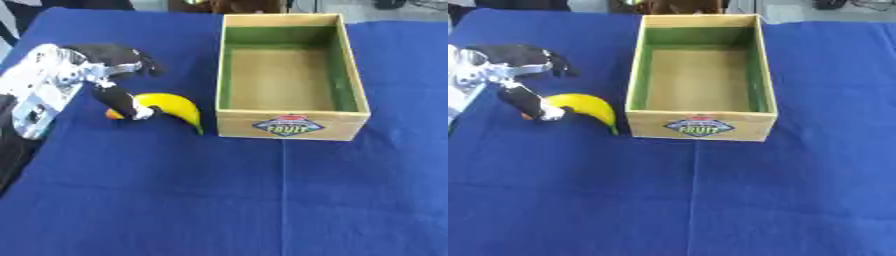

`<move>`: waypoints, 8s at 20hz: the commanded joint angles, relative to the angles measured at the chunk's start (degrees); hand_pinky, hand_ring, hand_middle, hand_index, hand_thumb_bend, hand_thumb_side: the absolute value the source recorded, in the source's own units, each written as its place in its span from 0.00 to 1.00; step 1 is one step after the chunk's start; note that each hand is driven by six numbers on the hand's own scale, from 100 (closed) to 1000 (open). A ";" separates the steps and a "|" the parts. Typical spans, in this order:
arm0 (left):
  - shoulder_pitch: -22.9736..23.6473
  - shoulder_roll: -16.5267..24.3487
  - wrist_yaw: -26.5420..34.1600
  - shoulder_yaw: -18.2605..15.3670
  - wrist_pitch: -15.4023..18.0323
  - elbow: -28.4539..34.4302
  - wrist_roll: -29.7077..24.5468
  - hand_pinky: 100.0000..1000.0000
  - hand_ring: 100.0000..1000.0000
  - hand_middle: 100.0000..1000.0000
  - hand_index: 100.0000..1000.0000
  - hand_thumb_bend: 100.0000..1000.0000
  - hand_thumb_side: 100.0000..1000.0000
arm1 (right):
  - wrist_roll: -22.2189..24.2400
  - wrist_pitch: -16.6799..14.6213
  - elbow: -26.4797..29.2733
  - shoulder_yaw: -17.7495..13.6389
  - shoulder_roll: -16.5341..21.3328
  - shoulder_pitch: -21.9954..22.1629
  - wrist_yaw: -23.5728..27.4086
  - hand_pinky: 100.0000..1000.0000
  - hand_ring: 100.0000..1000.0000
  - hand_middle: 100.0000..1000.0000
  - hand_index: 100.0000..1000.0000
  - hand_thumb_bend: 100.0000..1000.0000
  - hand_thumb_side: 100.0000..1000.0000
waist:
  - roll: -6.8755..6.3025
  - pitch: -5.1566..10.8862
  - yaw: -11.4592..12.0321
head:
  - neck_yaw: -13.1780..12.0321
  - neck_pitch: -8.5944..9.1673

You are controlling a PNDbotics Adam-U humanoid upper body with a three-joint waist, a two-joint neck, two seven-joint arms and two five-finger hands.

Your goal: Pick up objects on the table and place them in the box.

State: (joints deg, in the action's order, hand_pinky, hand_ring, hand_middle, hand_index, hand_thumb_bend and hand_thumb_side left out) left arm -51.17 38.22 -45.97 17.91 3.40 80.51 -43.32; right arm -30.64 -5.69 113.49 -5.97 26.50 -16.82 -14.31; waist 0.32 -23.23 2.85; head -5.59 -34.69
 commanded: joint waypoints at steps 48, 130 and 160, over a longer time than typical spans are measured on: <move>-0.30 -1.19 -7.52 0.95 0.86 -4.62 11.48 0.38 0.56 0.51 0.70 0.00 0.48 | 0.19 0.05 1.11 -0.28 0.33 -0.32 0.46 0.77 0.72 0.72 0.91 0.00 1.00 | 0.11 0.84 -0.16 | -0.55 0.59; -20.14 -27.05 -20.75 -3.26 1.02 -23.43 25.20 0.38 0.54 0.48 0.68 0.00 0.51 | 1.04 -0.44 1.11 0.30 0.70 -1.44 1.17 0.77 0.72 0.72 0.91 0.00 1.00 | -1.70 0.53 -3.62 | -1.28 1.28; -19.15 -24.03 -20.01 -6.13 3.16 -14.32 29.23 0.58 0.75 0.72 0.93 0.27 0.73 | 0.95 -0.28 1.11 0.06 0.44 -0.74 1.20 0.77 0.72 0.72 0.91 0.00 1.00 | -1.26 1.14 -2.53 | -0.86 0.26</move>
State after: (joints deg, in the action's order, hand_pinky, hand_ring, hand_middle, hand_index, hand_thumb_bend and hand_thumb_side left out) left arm -69.17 12.62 -66.72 12.63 6.83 63.68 -14.87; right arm -29.76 -6.03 113.49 -5.32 25.97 -17.20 -13.49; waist -1.25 -23.89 0.36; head -6.54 -34.20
